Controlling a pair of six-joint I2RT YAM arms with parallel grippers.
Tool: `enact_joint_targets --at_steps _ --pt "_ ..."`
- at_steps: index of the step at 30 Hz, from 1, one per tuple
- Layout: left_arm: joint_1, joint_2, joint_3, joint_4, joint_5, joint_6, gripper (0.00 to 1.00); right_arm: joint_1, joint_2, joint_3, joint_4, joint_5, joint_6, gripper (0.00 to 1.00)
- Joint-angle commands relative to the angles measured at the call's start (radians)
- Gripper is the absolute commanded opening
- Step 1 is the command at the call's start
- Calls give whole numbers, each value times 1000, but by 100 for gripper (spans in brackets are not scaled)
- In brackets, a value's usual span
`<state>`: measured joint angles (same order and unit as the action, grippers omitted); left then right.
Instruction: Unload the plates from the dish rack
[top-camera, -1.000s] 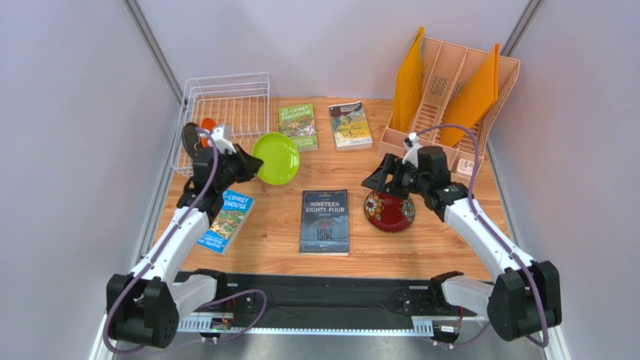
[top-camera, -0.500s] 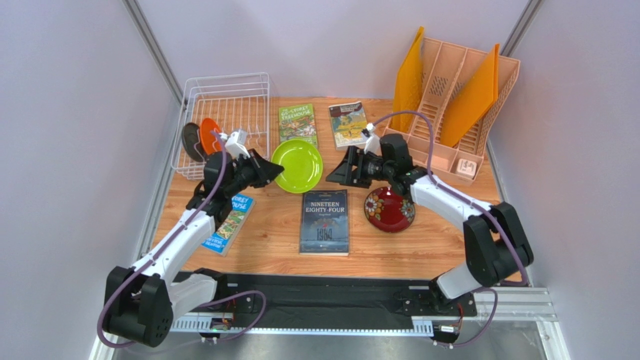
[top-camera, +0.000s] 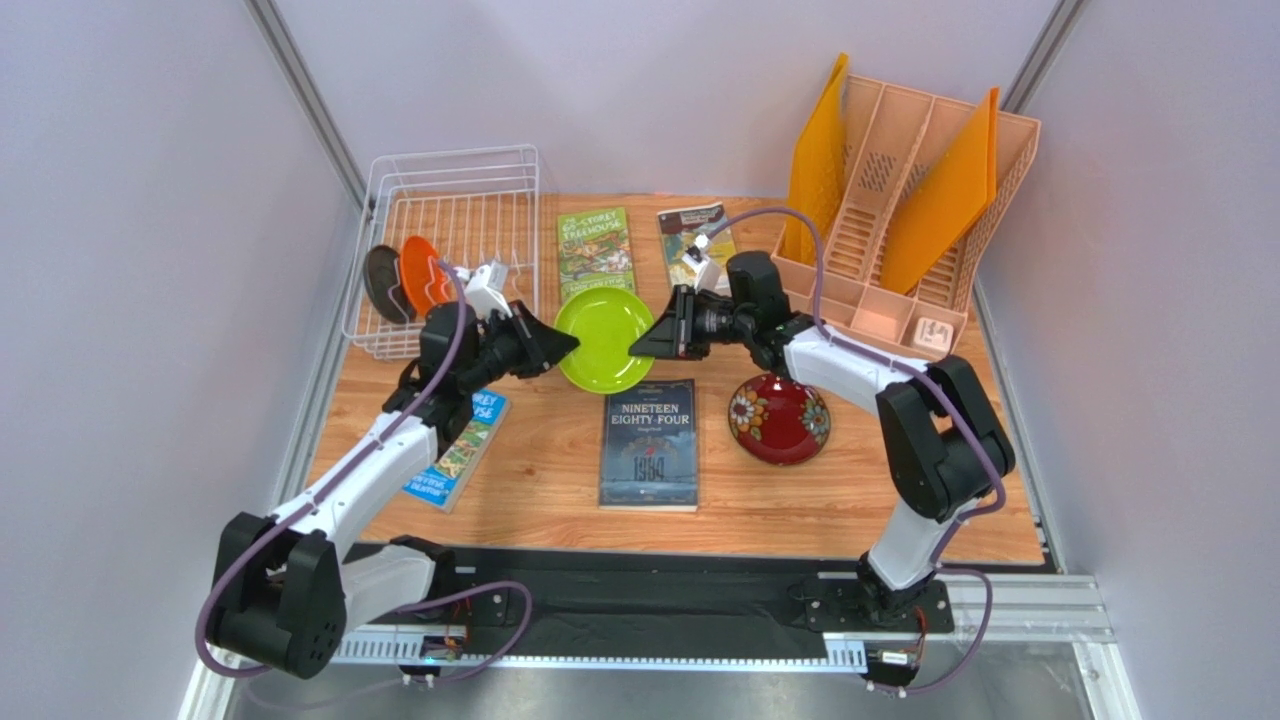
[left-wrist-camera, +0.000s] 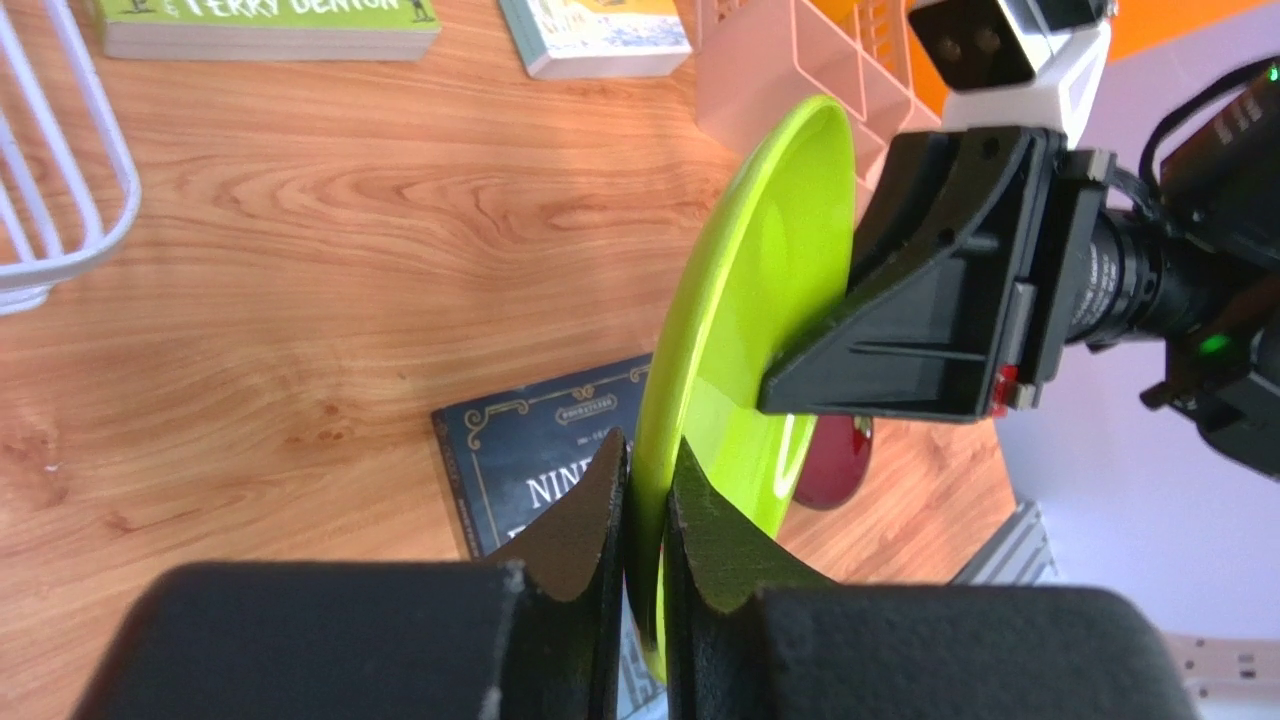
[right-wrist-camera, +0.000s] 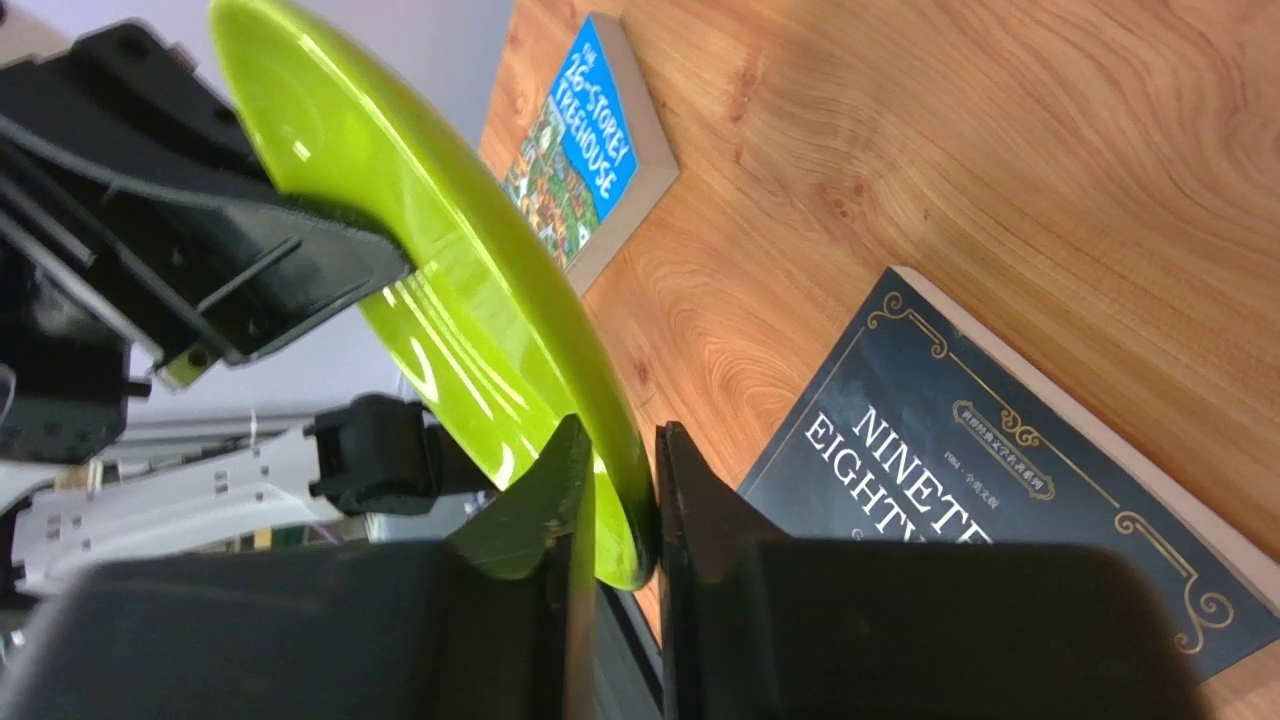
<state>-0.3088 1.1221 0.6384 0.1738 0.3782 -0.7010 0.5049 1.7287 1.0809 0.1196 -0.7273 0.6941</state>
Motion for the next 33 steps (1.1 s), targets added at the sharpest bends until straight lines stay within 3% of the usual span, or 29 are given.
enact_joint_targets --at_steps 1,4,6,9,10,13,21,25,27,33 --pt "-16 5 49 82 51 -18 0 9 3 22 87 -40 -1 0" --pt "-16 16 55 76 56 -17 2 6 -33 -10 89 -6 -1 0" --pt "-16 16 58 47 51 4 29 -9 -72 -38 42 37 -24 0" --pt "-16 -2 63 -6 -1 58 58 -46 -182 -87 -86 149 -76 0" --pt "-16 -8 64 -25 -19 72 75 -61 -211 -128 -107 184 -106 0" --pt "-13 -30 73 -65 -90 130 99 -130 -355 -203 -221 257 -143 0" --pt "-13 -126 113 -232 -440 297 100 -385 -700 -445 -497 390 -125 0" --pt "-13 -179 109 -215 -619 392 100 -414 -817 -475 -610 485 -116 0" --pt "-12 -191 122 -218 -692 411 100 -428 -839 -483 -649 500 -119 0" --pt "16 -170 144 -201 -687 440 100 -448 -753 -492 -698 505 -143 0"
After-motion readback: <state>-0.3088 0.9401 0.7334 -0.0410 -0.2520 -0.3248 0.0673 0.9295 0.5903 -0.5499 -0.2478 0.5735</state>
